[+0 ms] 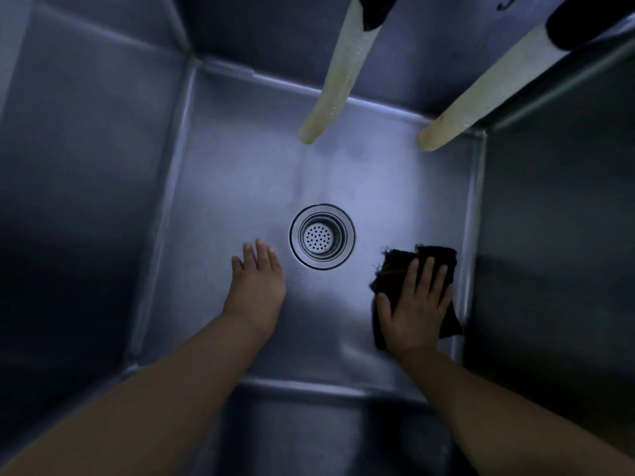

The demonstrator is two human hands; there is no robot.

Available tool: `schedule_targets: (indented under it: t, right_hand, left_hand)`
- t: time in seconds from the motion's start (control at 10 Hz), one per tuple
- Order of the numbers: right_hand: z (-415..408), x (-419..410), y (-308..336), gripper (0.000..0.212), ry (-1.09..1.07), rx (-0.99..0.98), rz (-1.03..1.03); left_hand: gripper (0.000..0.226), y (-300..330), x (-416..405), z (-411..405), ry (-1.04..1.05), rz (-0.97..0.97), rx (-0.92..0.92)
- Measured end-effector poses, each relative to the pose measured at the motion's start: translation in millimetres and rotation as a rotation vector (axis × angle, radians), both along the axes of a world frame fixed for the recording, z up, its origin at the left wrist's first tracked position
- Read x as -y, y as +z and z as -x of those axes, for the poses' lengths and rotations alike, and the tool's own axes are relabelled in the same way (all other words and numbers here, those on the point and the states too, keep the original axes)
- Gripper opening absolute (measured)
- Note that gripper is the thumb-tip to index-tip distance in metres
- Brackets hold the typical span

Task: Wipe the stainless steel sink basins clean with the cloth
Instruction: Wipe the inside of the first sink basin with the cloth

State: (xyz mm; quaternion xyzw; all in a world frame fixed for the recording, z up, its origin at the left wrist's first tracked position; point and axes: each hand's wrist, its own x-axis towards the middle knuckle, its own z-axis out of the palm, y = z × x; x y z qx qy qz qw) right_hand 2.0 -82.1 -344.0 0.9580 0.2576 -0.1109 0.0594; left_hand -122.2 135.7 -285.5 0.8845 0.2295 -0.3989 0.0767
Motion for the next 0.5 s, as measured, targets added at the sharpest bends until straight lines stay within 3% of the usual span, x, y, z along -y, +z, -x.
schedule_targets:
  t: [0.3, 0.5]
  right_hand:
    - [-105, -42, 6, 0.084, 0.075, 0.035, -0.013]
    - [-156, -68, 5, 0.085, 0.125, 0.060, -0.041]
  left_hand:
    - [0.098, -5, -6, 6, -0.040, 0.024, -0.009]
    - [0.100, -7, -5, 5, -0.057, 0.015, -0.015]
